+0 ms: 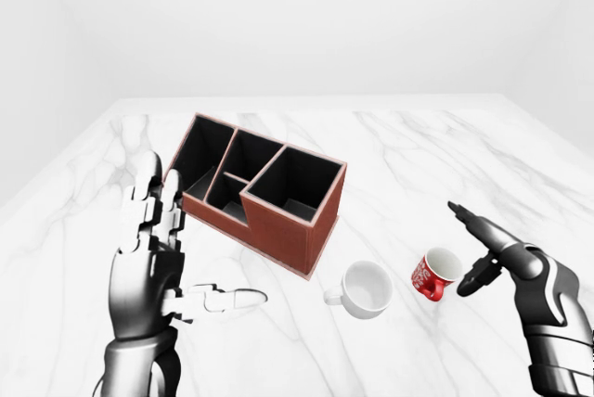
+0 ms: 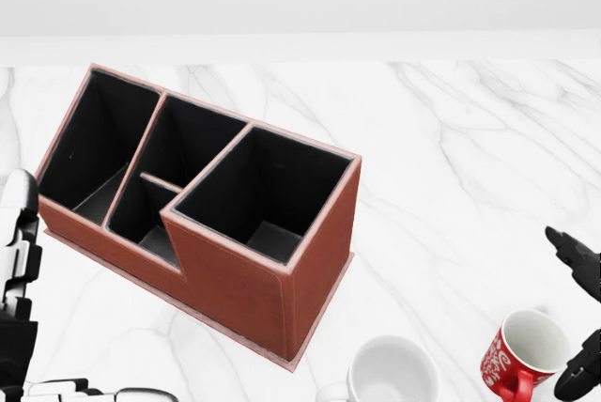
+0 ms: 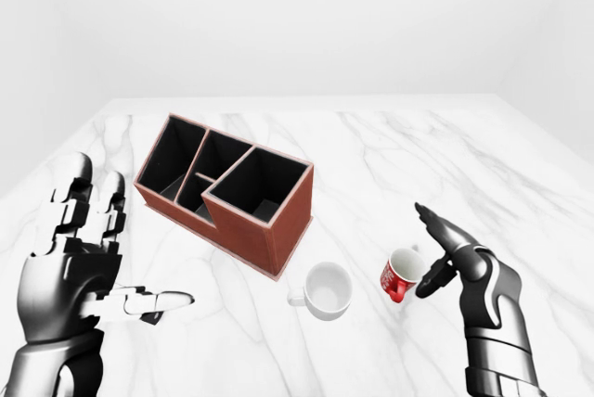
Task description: Pick up the red mug and place it to the right of the caddy.
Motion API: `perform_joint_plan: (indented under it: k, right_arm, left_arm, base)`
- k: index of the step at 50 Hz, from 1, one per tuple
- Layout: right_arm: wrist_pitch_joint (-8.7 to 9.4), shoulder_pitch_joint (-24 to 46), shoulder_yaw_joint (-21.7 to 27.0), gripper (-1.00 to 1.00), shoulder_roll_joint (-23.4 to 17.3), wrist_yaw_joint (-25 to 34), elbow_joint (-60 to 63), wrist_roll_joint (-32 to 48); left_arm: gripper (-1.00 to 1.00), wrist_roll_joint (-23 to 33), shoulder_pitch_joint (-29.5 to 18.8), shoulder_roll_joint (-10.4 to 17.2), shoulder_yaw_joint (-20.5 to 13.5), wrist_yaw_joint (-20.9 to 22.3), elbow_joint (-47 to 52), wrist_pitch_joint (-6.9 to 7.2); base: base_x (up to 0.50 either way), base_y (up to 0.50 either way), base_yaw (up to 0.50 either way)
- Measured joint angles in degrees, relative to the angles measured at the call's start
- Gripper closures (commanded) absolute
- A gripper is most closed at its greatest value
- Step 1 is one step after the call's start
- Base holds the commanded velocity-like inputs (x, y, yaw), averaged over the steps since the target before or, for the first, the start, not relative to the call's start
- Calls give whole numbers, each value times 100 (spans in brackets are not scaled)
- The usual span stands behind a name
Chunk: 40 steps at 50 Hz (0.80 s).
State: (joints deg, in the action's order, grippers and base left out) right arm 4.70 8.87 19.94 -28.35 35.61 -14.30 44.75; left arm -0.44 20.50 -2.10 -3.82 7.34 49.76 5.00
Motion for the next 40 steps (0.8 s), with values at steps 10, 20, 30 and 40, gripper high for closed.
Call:
perform_joint_plan:
  k: [10, 20, 30, 40]
  right_arm:
    - [-35, -9, -61, -99, 51, -47, 7, 186]
    - [-47, 8, -92, -99, 76, -69, -6, 273]
    - [-38, 35, -114, -99, 90, -81, -18, 290]
    - [-30, 51, -175, -98, 134, -120, -42, 316]
  left_arm:
    - [-100, -2, -28, -2, -19, 5, -51, 0]
    - [-100, 9, -25, -2, -8, 3, -55, 0]
    - [-100, 22, -13, 7, 18, -11, -47, 0]
    - [-100, 10, -9, 5, 3, -7, -20, 0]
  base:
    - [0, 0, 0]
    - [0, 0, 0]
    - [0, 0, 0]
    - [0, 0, 0]
